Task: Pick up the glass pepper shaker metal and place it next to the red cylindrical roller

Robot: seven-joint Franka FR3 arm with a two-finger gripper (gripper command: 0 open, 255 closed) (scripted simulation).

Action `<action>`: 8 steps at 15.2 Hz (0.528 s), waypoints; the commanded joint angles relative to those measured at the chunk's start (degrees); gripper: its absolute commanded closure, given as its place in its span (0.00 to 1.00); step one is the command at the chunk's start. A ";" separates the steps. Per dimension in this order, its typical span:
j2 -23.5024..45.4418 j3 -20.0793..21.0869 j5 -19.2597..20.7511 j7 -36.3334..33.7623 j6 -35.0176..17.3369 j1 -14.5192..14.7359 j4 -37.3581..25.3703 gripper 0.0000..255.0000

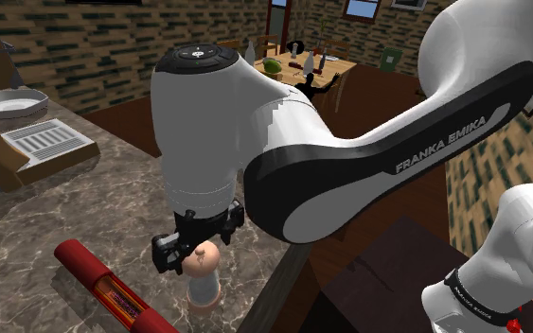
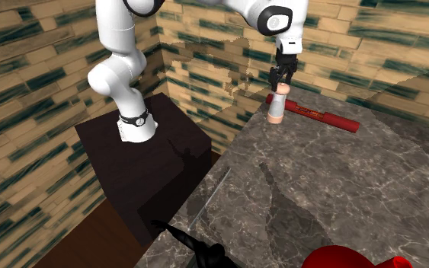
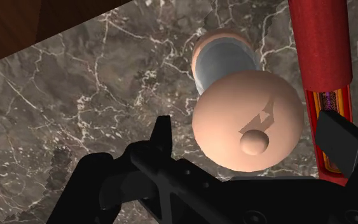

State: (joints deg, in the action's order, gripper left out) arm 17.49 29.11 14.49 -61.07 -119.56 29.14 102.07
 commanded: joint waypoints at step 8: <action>-2.66 0.76 -1.91 1.24 6.19 -0.17 -3.94 0.00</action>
State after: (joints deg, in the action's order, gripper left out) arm 14.83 29.86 12.59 -59.83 -113.49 28.96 98.23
